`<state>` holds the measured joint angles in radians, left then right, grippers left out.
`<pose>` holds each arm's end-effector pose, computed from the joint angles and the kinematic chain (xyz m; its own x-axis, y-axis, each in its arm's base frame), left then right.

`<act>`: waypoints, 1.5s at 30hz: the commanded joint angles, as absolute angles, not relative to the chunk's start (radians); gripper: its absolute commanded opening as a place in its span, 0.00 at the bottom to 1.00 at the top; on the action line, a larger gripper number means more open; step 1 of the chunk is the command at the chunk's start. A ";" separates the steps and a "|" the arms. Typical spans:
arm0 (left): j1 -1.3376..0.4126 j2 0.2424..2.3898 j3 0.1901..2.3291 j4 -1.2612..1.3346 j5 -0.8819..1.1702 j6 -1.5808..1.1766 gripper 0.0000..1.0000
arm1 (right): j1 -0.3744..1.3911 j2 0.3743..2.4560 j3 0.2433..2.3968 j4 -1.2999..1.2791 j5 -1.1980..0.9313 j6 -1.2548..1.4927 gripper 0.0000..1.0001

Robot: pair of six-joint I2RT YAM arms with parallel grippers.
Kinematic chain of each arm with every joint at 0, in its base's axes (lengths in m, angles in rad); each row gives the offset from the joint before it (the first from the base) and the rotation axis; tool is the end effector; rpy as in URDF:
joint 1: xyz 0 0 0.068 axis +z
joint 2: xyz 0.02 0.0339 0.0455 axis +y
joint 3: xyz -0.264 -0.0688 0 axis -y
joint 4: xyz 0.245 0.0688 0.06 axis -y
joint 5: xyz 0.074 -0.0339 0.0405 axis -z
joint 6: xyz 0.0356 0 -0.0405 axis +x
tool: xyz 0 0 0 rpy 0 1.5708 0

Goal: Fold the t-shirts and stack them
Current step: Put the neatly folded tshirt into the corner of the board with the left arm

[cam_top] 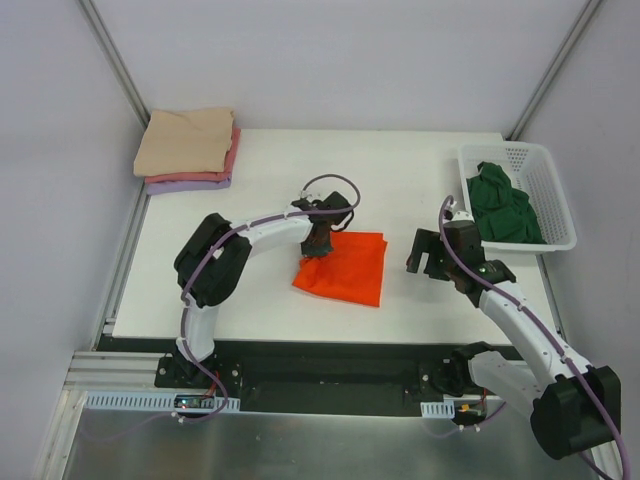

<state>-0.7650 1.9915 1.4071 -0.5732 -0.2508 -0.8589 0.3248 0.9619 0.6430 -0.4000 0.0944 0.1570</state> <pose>0.3010 -0.2768 0.1700 -0.8851 -0.1670 -0.4344 -0.1089 0.9818 -0.1555 0.1933 0.0615 0.2381 -0.6556 -0.0565 -0.7530 -0.1498 0.9871 0.0564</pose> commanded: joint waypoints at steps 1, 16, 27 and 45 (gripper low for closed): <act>-0.750 1.976 1.425 -0.724 -0.708 -0.655 0.00 | 0.316 0.962 0.640 -0.368 0.135 0.089 0.96; -0.470 1.882 1.430 -0.010 -0.895 0.240 0.00 | 0.310 1.025 0.629 -0.348 0.163 0.072 0.96; -0.264 1.939 1.633 0.132 -0.666 0.526 0.00 | 0.307 1.057 0.612 -0.382 0.138 0.087 0.96; -0.209 2.040 1.986 0.100 -0.597 0.653 0.00 | 0.301 1.134 0.666 -0.452 0.124 0.139 0.96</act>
